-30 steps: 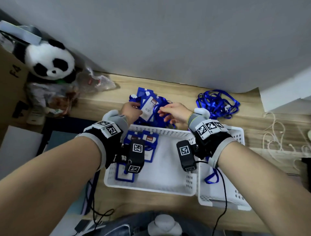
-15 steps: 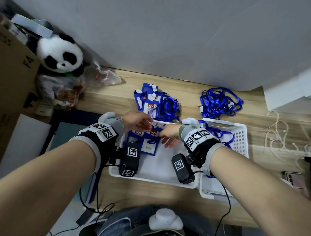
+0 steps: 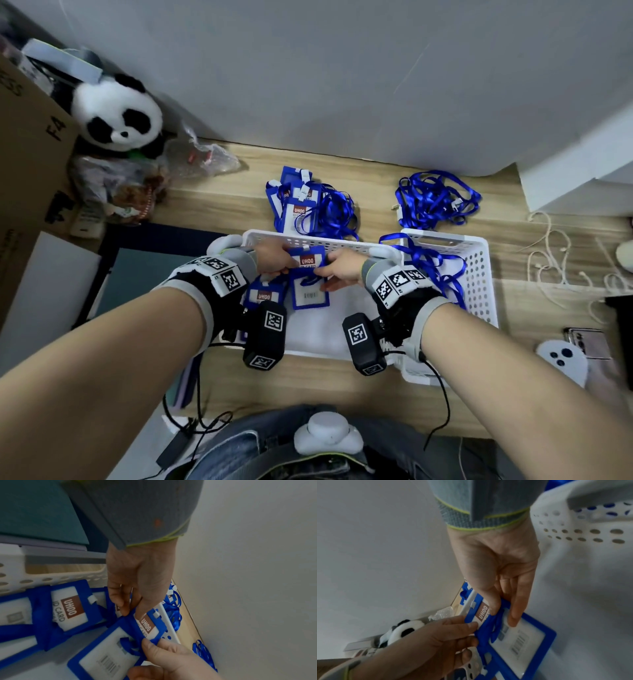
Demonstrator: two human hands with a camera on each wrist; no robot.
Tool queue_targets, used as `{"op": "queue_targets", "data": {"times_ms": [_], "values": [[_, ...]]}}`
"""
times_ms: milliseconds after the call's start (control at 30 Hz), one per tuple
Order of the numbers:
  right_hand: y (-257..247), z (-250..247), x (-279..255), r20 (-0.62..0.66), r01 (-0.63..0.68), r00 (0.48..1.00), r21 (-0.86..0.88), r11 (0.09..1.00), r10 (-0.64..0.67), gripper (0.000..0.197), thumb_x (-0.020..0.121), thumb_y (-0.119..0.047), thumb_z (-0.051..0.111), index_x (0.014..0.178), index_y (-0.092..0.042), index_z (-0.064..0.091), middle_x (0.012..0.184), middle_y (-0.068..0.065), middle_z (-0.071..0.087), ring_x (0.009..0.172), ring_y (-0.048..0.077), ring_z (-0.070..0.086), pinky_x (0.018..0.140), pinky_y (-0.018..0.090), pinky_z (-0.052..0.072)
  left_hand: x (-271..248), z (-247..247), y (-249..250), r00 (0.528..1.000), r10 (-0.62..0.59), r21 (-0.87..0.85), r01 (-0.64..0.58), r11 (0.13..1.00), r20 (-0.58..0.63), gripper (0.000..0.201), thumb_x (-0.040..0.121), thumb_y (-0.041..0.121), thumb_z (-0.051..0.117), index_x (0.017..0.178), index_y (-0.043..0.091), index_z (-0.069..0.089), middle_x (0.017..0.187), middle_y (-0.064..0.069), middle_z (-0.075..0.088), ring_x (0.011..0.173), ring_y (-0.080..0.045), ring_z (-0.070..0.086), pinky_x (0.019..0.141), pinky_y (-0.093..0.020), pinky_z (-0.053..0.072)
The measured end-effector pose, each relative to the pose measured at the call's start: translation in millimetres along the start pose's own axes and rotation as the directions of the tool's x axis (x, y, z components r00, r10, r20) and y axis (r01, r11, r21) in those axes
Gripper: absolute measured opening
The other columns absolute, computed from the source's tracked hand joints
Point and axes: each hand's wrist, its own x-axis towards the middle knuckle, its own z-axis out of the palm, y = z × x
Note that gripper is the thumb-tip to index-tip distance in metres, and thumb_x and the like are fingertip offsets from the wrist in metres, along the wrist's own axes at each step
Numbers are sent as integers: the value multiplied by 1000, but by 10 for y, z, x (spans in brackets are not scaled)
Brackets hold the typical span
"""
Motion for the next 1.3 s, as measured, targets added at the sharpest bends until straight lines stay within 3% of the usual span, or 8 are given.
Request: {"op": "queue_targets", "data": {"times_ms": [100, 167, 300, 567, 733, 867, 1067, 1300], "values": [[-22, -132, -151, -13, 80, 997, 23, 997, -80, 14, 95, -6, 50, 109, -8, 51, 80, 3, 57, 42, 4, 62, 49, 15, 53, -18, 5, 68, 997, 24, -180, -36, 983, -69, 32, 88, 20, 63, 117, 5, 57, 95, -7, 63, 78, -17, 59, 82, -34, 52], [-51, -234, -253, -8, 119, 993, 68, 991, -118, 17, 96, -6, 49, 113, -7, 48, 79, 3, 56, 45, 4, 63, 50, 16, 53, -60, 11, 116, 999, 18, -325, -29, 945, -36, 27, 88, 24, 64, 109, 9, 57, 92, -5, 62, 82, -18, 59, 88, -38, 51], [-60, -349, -457, -103, 213, 973, 81, 974, -204, 22, 94, -7, 53, 111, -11, 41, 80, 5, 57, 45, 8, 64, 44, 18, 51, -253, 72, 240, 993, 56, -490, 2, 872, 104, 29, 93, 20, 56, 118, 7, 51, 111, -15, 62, 81, -22, 63, 68, -35, 56], [-33, -455, -665, -334, 442, 785, -290, 849, -523, 22, 84, -5, 63, 85, -27, 59, 68, -3, 63, 55, 19, 63, 45, 20, 46, -422, 107, 473, 971, 203, -343, -234, 910, -125, 20, 98, 26, 47, 115, 16, 48, 91, -1, 60, 73, -14, 60, 54, -24, 51], [-40, -483, -700, -278, 371, 825, -393, 841, -493, 23, 84, -7, 64, 70, -22, 55, 60, -3, 64, 52, 17, 61, 43, 19, 44, -508, 114, 520, 953, 273, -173, -293, 940, -131, 25, 100, 35, 37, 96, 14, 49, 79, -5, 58, 58, -12, 56, 46, -21, 40], [0, -489, -714, -263, 358, 829, -429, 829, -494, 23, 86, -9, 62, 68, -20, 52, 63, -1, 63, 49, 11, 56, 41, 14, 37, -584, 119, 478, 953, 299, -318, -300, 899, -52, 18, 95, 24, 53, 110, 15, 50, 83, -3, 62, 48, -3, 59, 42, -17, 44], [-14, -522, -785, -387, 380, 813, -212, 900, -435, 24, 97, -9, 45, 74, -16, 48, 74, 2, 62, 49, 6, 53, 37, 15, 40, -594, 64, 476, 963, 265, -387, -264, 883, -51, 51, 90, 7, 57, 137, 15, 39, 110, -4, 57, 102, -25, 59, 95, -46, 49], [-83, -586, -833, -457, 393, 863, 340, 855, -215, 24, 100, -5, 34, 80, -9, 46, 75, 10, 54, 52, 13, 58, 43, 22, 50, -667, 52, 521, 924, 358, -371, -288, 883, 135, 44, 89, -1, 56, 126, 23, 52, 114, -8, 60, 93, -19, 61, 79, -31, 55]]}}
